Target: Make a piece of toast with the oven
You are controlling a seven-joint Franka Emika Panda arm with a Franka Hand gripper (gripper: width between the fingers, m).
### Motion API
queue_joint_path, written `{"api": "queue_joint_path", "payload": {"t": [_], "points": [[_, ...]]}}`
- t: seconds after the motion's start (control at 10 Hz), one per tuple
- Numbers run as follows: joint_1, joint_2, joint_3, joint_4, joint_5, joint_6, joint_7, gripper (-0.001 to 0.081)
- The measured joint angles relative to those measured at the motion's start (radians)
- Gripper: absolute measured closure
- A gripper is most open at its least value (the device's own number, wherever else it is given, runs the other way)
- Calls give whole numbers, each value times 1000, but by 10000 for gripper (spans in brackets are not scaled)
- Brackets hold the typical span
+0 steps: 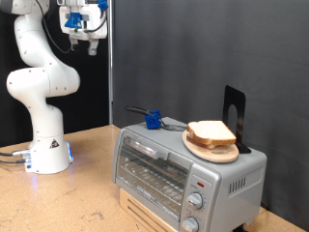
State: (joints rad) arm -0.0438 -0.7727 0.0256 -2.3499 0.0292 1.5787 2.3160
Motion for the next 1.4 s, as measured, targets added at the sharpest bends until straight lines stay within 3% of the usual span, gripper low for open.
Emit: {"api": "queue_joint_path", "payload": {"t": [0.1, 0.5, 0.6, 0.9, 1.2, 1.4], "points": [[8, 0, 1, 2, 0, -9, -60, -2], [114, -3, 24, 20, -43, -95, -413, -2], [107, -3, 23, 20, -33, -92, -377, -2], [154, -39, 20, 8, -60, 18, -628, -2], [170, -49, 35, -73, -219, 247, -815, -2], [183, -60, 14, -73, -138, 258, -854, -2]]}}
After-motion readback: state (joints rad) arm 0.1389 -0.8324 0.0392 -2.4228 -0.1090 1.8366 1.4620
